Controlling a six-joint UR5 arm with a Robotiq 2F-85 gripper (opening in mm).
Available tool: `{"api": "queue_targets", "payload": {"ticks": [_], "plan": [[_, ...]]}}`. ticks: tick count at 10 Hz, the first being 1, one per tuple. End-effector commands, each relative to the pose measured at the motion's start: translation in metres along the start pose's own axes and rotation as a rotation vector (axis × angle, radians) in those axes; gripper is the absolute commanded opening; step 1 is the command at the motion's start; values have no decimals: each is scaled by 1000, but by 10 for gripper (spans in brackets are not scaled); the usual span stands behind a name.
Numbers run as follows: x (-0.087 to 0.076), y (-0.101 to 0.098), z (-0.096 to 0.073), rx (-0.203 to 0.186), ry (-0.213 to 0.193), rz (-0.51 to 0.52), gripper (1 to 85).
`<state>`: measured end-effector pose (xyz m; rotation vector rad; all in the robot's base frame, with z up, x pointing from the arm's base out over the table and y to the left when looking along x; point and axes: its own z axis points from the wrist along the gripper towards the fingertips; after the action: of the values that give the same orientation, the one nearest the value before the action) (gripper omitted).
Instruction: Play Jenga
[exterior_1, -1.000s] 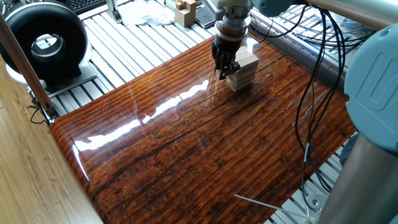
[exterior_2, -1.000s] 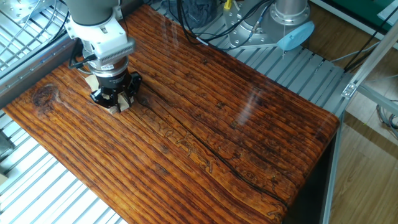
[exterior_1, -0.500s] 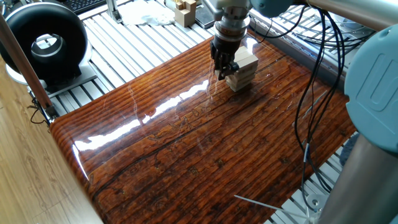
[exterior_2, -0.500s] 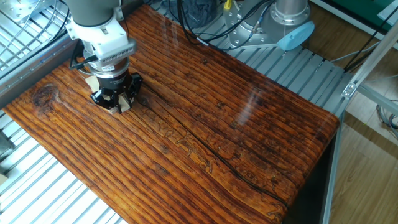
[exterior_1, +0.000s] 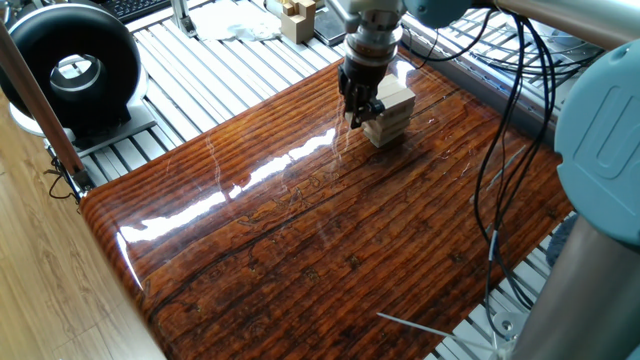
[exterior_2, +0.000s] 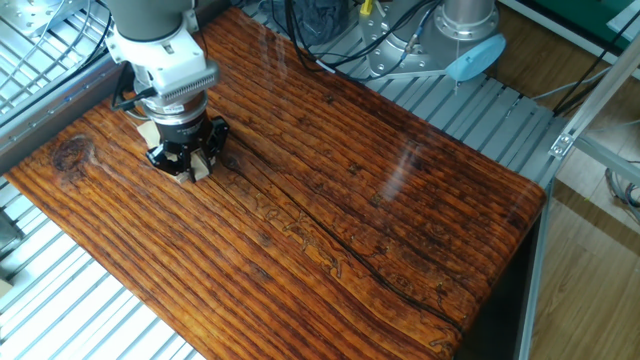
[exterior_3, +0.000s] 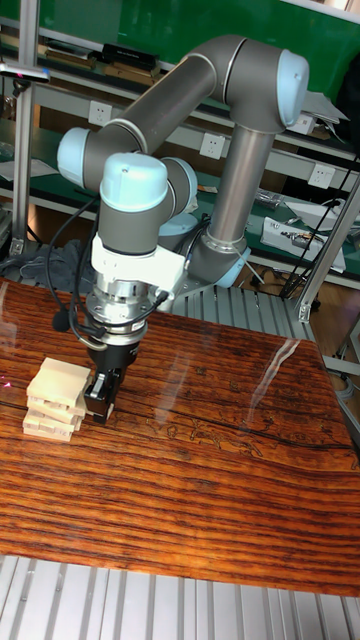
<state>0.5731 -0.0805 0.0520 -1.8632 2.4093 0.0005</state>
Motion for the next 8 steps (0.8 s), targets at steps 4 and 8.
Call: {"api": "queue_targets", "payload": {"ticks": [4, 8], "plan": [[-6, -3, -1, 9, -40, 5, 300], [-3, -1, 1, 7, -47, 13, 293]]}}
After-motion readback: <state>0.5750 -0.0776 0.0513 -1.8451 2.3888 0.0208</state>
